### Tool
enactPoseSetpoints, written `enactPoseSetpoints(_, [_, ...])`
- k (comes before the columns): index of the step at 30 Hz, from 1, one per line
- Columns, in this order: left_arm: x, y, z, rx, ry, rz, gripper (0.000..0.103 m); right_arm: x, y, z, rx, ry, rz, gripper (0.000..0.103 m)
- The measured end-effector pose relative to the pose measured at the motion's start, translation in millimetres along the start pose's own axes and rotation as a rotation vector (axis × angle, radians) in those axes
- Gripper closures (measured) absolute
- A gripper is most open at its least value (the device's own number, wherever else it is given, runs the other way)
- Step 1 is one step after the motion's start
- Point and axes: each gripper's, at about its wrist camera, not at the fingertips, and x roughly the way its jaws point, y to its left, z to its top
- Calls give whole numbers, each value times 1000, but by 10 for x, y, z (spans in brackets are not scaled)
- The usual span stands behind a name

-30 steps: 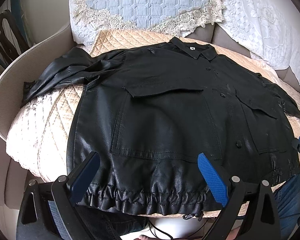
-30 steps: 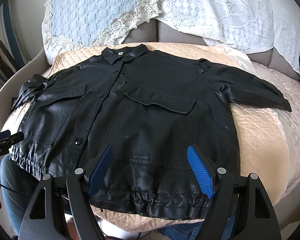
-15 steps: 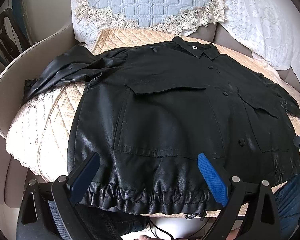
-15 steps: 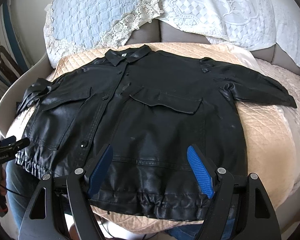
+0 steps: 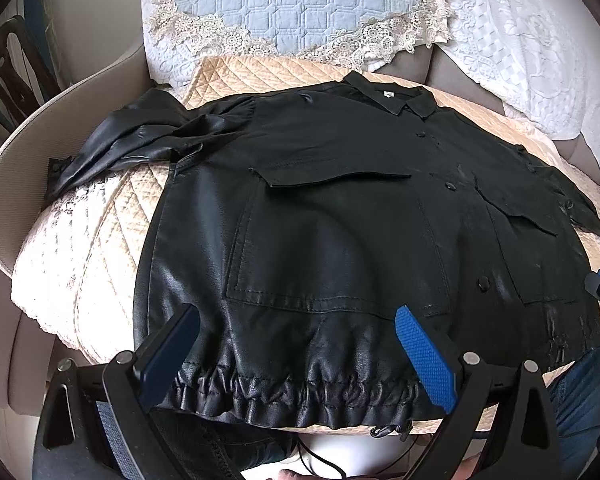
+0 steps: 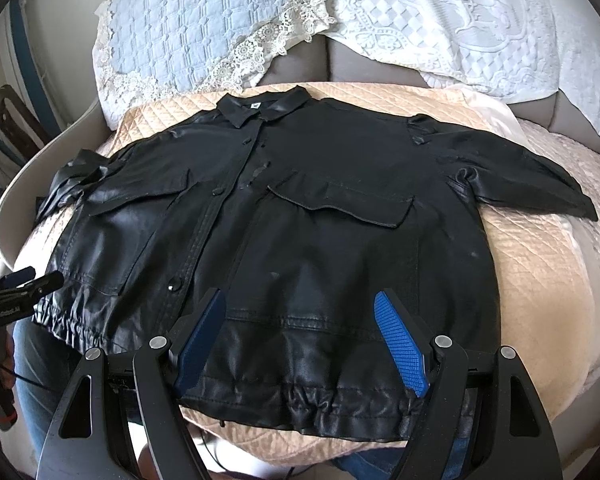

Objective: Fold large clothes

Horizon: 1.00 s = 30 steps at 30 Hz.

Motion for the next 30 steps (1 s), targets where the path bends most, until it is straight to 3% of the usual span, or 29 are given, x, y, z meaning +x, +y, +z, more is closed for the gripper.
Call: enactPoseSetpoints(30, [27, -35, -19, 22, -5, -25, 4, -13, 22, -2, 5, -7, 15, 26])
